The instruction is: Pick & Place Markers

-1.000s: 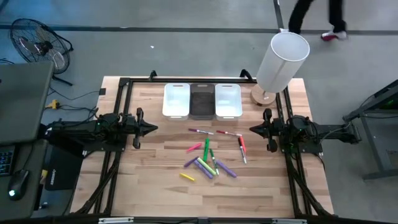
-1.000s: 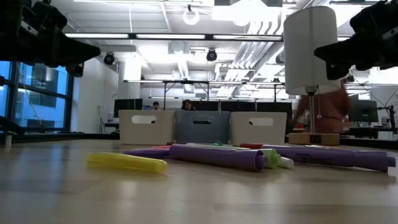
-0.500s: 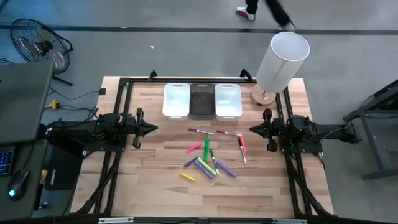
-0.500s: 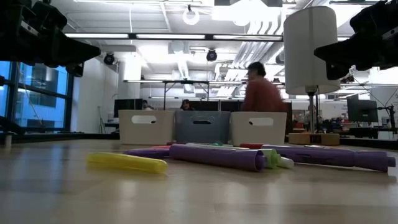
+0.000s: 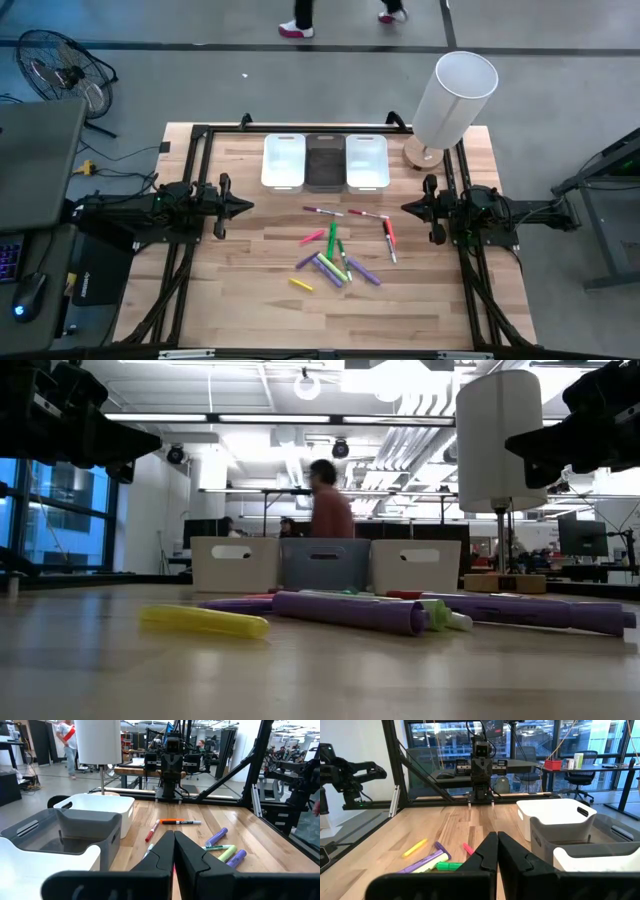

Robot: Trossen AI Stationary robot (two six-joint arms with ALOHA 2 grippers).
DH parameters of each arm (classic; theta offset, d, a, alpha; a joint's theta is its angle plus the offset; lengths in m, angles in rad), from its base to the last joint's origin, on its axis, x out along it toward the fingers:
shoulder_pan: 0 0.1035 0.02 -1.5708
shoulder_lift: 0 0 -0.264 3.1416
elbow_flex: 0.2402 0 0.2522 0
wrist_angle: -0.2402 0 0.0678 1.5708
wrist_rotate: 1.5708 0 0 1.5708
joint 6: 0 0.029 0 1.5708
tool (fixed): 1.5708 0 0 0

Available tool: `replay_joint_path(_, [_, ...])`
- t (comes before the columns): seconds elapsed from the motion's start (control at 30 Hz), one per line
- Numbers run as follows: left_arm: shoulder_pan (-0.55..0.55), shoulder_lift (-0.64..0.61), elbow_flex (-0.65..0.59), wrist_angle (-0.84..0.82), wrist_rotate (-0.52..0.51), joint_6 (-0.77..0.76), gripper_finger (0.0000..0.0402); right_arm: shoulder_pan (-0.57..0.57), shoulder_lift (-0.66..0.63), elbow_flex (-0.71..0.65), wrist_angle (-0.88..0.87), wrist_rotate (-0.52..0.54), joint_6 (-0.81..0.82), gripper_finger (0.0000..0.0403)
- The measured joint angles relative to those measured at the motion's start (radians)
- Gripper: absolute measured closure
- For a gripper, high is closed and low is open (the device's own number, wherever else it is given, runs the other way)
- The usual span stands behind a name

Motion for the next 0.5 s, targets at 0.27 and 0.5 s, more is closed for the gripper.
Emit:
replay_joint_path(0.27, [0.000,0.000,0.000,0.000,0.000,0.000,0.0400,0.000,-0.002,0.000,0.013,0.002,0.000,0.0402])
replay_joint_path(0.5, [0.000,0.000,0.000,0.000,0.000,0.000,0.0400,0.000,-0.001,0.000,0.019,0.002,0.036,0.0402])
